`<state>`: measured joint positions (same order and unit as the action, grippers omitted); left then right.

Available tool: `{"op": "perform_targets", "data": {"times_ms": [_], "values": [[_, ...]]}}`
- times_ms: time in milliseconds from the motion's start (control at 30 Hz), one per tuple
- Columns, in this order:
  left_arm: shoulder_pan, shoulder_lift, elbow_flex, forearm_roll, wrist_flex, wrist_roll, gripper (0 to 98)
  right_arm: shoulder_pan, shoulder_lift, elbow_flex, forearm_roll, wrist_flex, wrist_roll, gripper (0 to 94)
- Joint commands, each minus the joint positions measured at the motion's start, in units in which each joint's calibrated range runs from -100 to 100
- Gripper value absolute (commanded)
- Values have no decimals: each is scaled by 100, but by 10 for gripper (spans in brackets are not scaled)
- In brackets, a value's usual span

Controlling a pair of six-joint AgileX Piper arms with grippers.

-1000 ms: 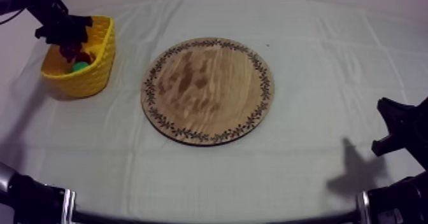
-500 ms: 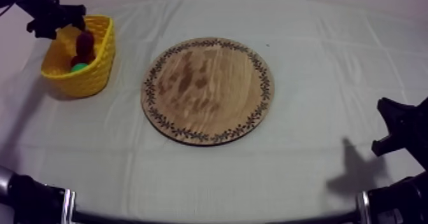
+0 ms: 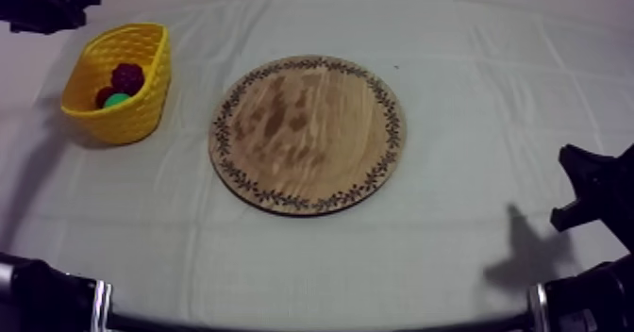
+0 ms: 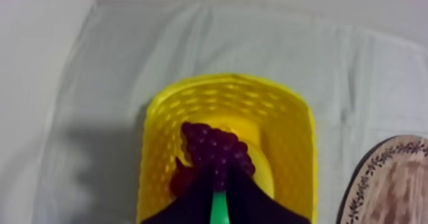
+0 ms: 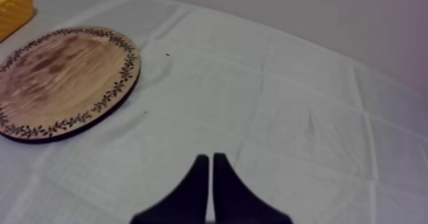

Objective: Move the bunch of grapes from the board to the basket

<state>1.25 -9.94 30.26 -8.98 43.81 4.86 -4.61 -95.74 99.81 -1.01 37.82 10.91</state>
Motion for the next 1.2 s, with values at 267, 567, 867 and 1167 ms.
{"op": "perform_targets", "data": {"times_ms": [267, 567, 867, 1167], "values": [[-154, -3281, 2641, 54, -1678, 162, 1, 2, -1, -3, 1, 0, 0, 4], [-131, -5915, 4985, 82, -2237, -65, 0, 2, -1, -3, 1, 0, 1, 4], [27, -7733, 6241, 70, -2010, -263, 0, 2, -1, -3, 1, 0, 0, 4], [117, -8431, 6858, 120, -1973, -363, 0, 2, -1, -3, 1, 0, 0, 4]]}}
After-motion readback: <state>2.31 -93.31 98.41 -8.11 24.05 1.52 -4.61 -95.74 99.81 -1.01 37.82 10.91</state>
